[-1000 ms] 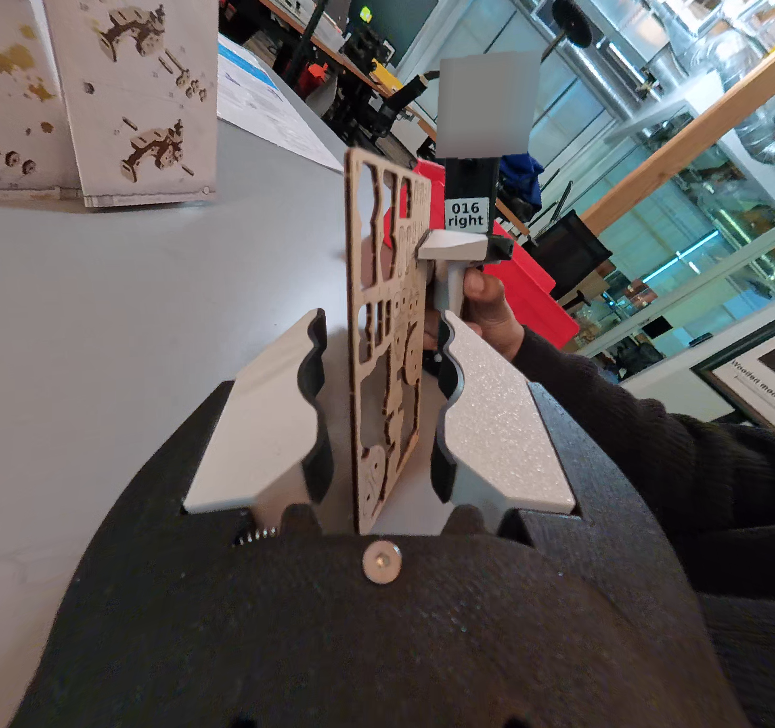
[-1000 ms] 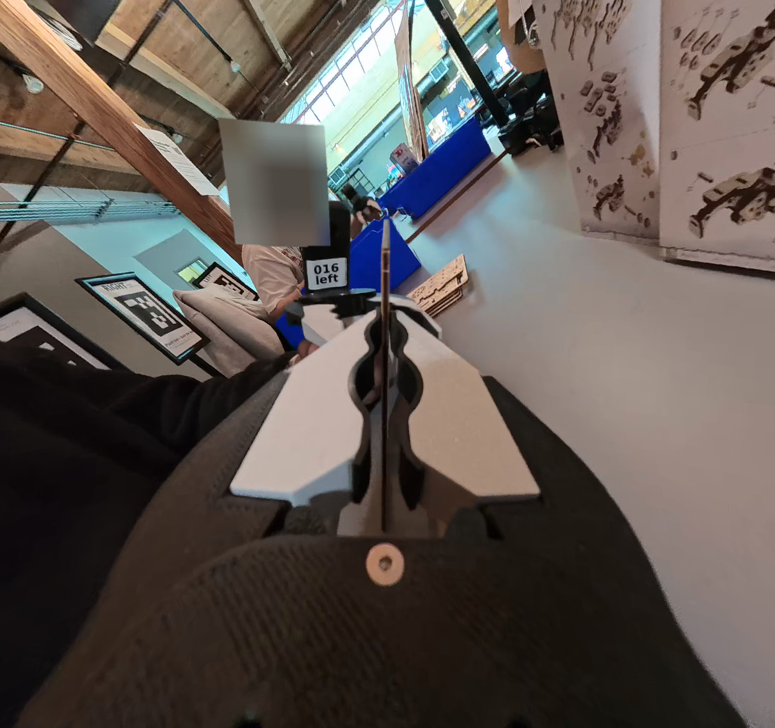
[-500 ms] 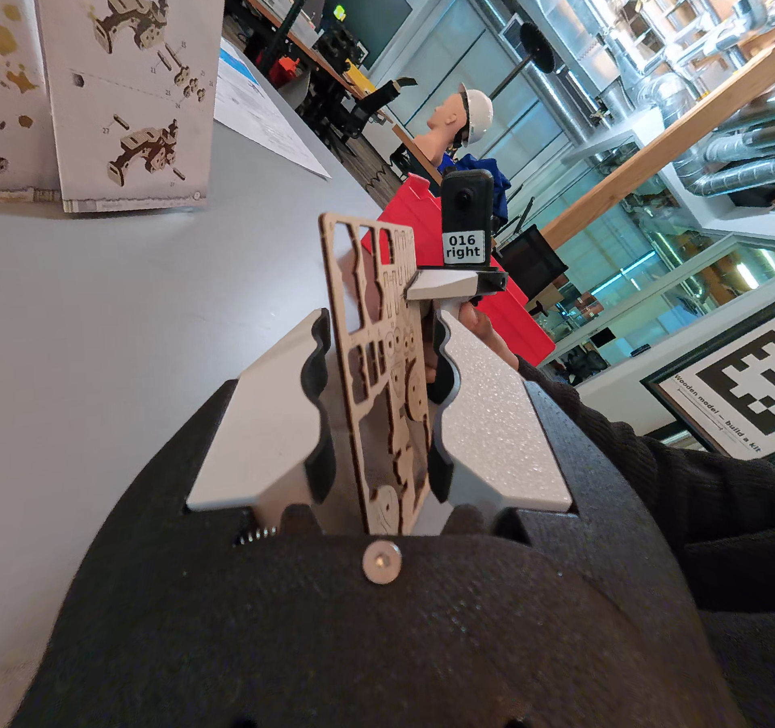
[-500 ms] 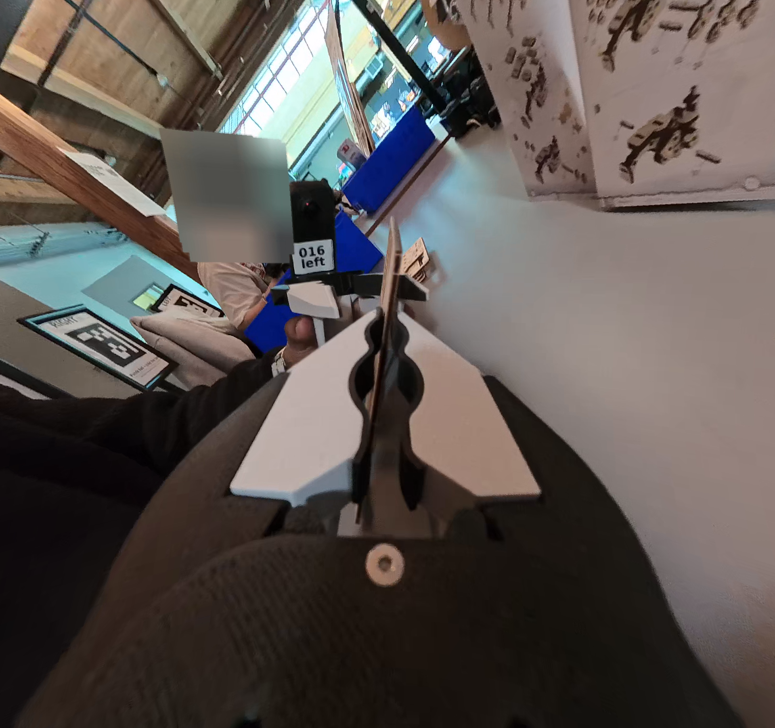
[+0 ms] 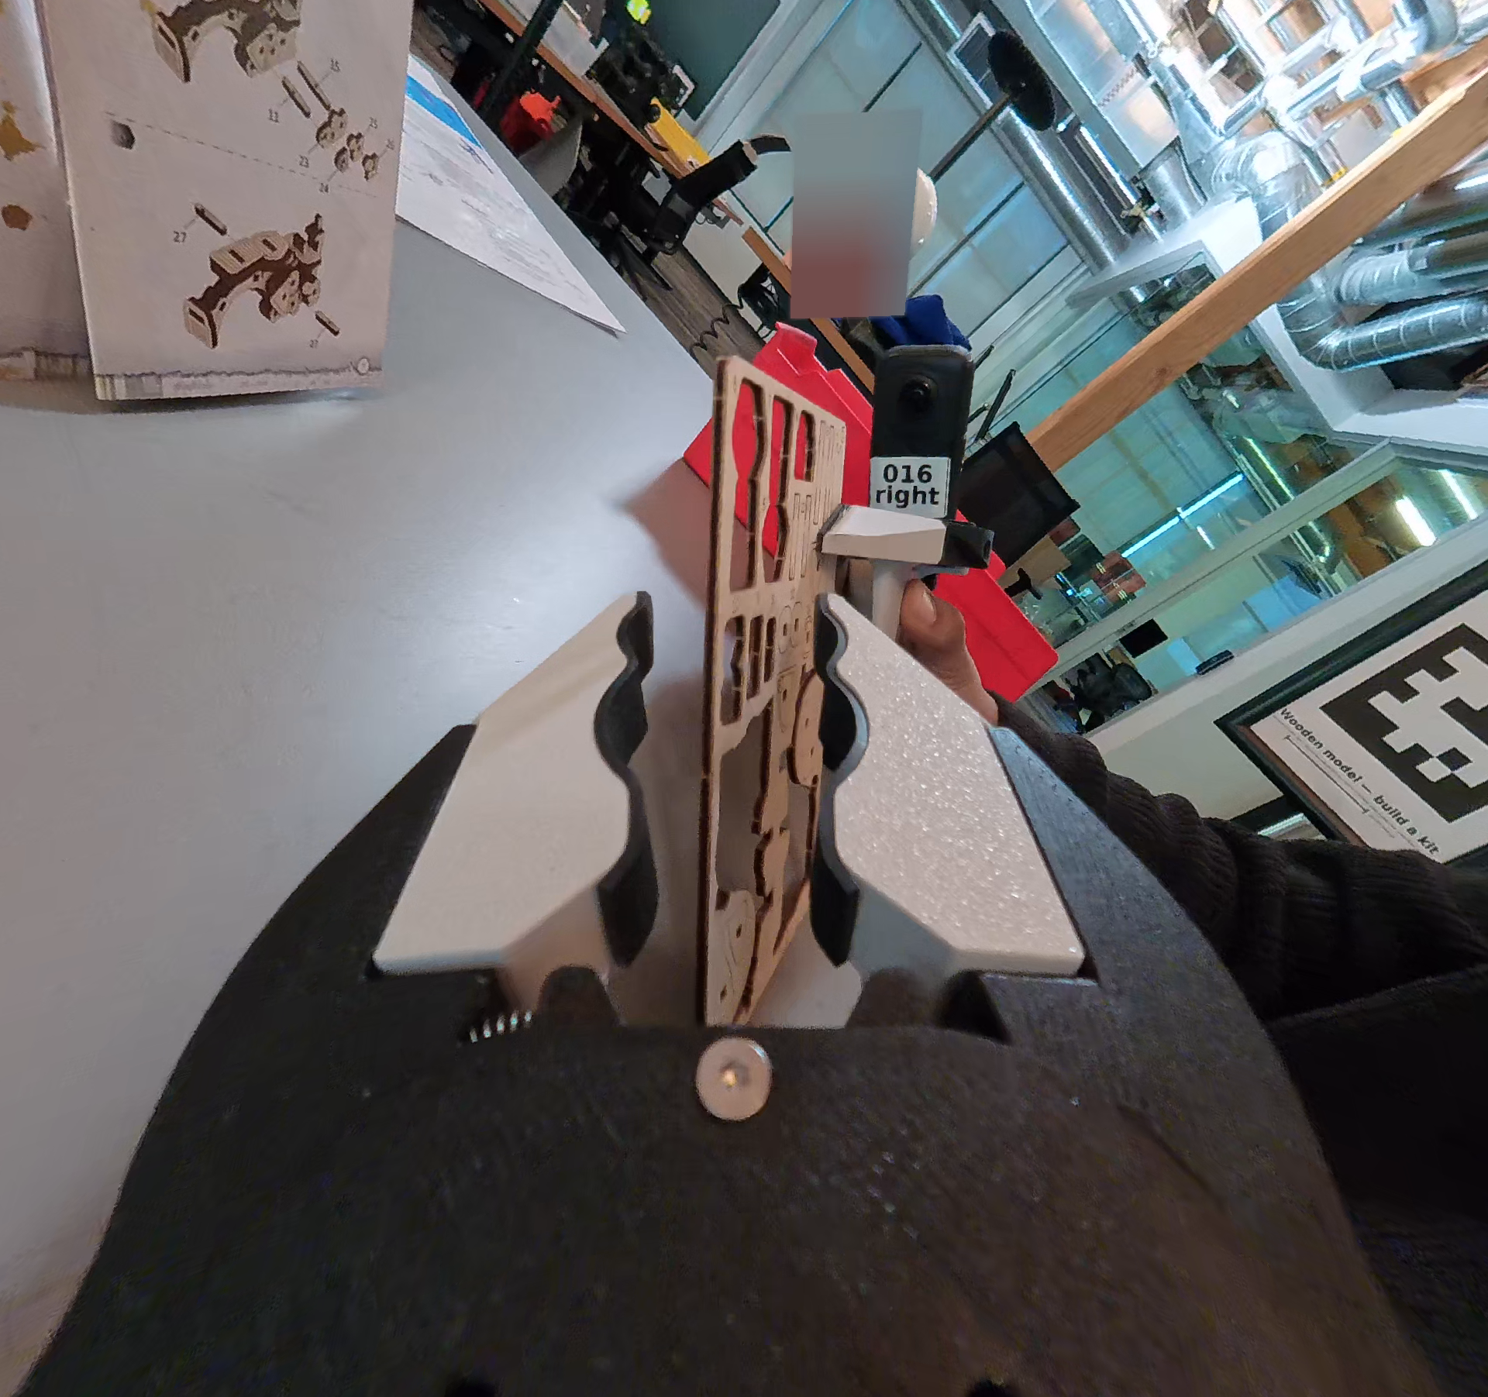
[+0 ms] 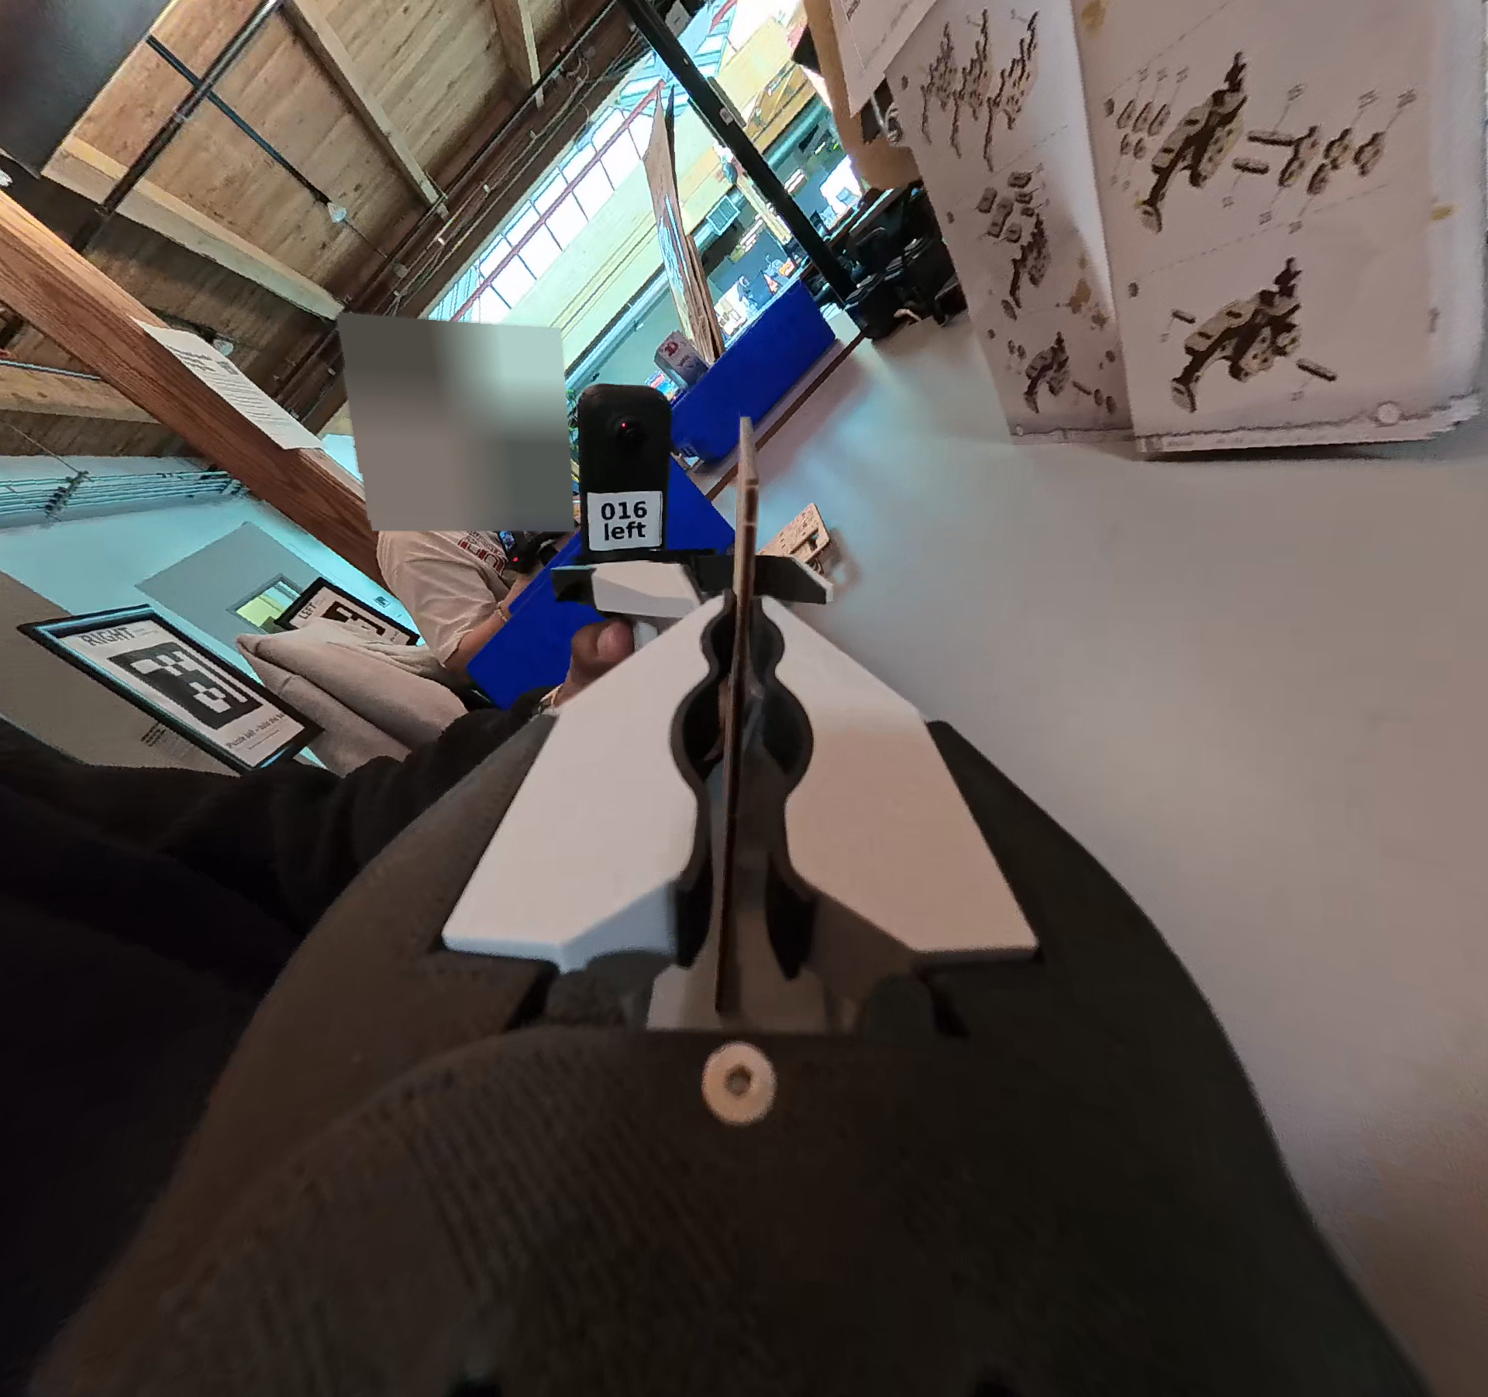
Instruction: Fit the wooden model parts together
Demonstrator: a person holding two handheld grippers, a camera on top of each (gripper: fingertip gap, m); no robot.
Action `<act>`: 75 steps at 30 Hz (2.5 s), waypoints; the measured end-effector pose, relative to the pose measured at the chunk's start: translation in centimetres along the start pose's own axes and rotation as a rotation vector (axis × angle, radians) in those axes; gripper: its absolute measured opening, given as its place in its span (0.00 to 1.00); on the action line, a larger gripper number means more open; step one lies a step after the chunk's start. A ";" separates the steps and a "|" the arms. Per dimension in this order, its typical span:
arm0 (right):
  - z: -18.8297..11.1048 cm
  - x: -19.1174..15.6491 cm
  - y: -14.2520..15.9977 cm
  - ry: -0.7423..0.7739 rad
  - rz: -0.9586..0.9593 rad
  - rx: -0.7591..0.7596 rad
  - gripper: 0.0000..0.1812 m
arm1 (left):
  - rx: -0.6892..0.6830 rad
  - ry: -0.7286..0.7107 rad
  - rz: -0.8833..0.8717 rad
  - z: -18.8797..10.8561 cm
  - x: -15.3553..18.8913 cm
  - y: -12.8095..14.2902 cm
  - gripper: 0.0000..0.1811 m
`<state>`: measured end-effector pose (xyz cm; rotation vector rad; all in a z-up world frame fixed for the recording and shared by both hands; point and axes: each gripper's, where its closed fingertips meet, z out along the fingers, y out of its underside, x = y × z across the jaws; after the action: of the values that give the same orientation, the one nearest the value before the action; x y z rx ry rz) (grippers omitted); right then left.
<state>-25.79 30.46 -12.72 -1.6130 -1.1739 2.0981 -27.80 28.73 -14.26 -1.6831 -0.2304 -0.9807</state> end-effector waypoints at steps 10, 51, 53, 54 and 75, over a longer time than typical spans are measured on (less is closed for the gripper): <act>1.8 -0.7 1.8 -0.008 0.013 -0.076 0.01 | 0.008 -0.003 0.020 -0.1 0.2 -0.1 0.15; 1.8 0.2 2.1 0.050 0.042 -0.087 0.01 | -0.019 -0.060 0.013 -0.6 -0.8 0.1 0.12; 1.7 0.3 2.0 0.052 0.046 -0.083 0.01 | -0.018 -0.060 0.014 -0.7 -0.9 0.0 0.11; 1.7 0.3 2.0 0.053 0.045 -0.083 0.01 | -0.025 -0.066 0.020 -0.7 -0.9 0.0 0.12; 1.7 0.5 2.2 0.072 0.052 -0.086 0.02 | -0.033 -0.103 0.077 -0.8 -1.1 0.0 0.10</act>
<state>-26.91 28.64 -14.51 -1.7597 -1.2276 2.0277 -28.85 28.40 -14.98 -1.7615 -0.2173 -0.8462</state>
